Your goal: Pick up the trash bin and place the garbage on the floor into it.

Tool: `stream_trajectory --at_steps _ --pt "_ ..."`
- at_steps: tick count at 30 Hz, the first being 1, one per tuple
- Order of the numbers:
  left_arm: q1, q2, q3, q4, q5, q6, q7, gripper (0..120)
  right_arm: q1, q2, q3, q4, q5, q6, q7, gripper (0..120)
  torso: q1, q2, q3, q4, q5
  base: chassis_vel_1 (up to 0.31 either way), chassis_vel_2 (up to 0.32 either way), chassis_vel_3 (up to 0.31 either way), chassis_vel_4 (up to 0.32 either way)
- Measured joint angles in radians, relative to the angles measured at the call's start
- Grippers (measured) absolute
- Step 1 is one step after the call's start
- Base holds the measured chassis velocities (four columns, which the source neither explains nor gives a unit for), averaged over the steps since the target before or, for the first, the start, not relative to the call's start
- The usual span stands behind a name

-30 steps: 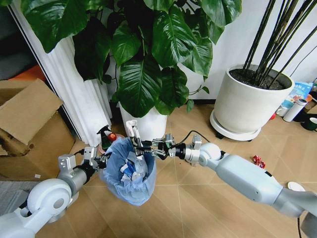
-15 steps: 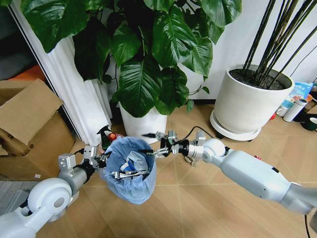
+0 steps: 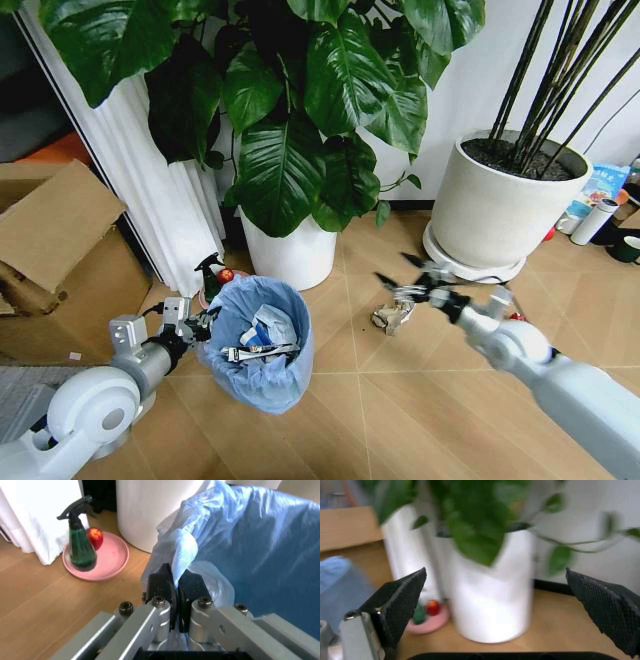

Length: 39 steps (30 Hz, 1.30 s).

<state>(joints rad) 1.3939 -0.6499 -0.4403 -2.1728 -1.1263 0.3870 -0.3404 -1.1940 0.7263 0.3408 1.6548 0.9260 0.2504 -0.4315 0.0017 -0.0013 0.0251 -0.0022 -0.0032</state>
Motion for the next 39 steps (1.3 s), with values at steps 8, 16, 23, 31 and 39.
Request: stream_trajectory --at_steps 8,16,23,31,39 --pt "0.061 -0.031 -0.037 -0.021 0.037 -0.003 0.005 0 -0.299 0.139 0.262 0.000 -0.080 0.007 -0.030 100 0.000 0.000 0.000 -0.0002 0.0001 0.000 0.000 0.000 0.000" --pt "0.094 -0.046 -0.058 -0.034 0.057 -0.008 0.011 0 -0.420 0.266 0.370 -0.025 -0.136 0.005 -0.038 100 0.000 0.000 0.000 -0.0002 0.0002 0.000 0.000 0.000 0.000" --pt "0.095 -0.047 -0.047 -0.039 0.064 -0.010 0.014 0 -0.418 0.293 0.395 -0.051 -0.138 0.010 -0.045 100 0.000 0.000 0.000 0.0000 0.0000 0.000 0.000 0.000 0.000" --pt "0.098 -0.044 -0.044 -0.045 0.066 -0.011 0.015 0 -0.427 0.300 0.408 -0.054 -0.137 0.010 -0.054 100 0.000 0.000 0.000 0.0000 0.0001 0.000 0.000 0.000 0.000" --pt "0.097 -0.045 -0.040 -0.051 0.066 -0.011 0.015 0 -0.432 0.301 0.413 -0.060 -0.138 0.007 -0.058 100 0.000 0.000 0.000 0.0000 0.0001 0.000 0.000 0.000 0.000"
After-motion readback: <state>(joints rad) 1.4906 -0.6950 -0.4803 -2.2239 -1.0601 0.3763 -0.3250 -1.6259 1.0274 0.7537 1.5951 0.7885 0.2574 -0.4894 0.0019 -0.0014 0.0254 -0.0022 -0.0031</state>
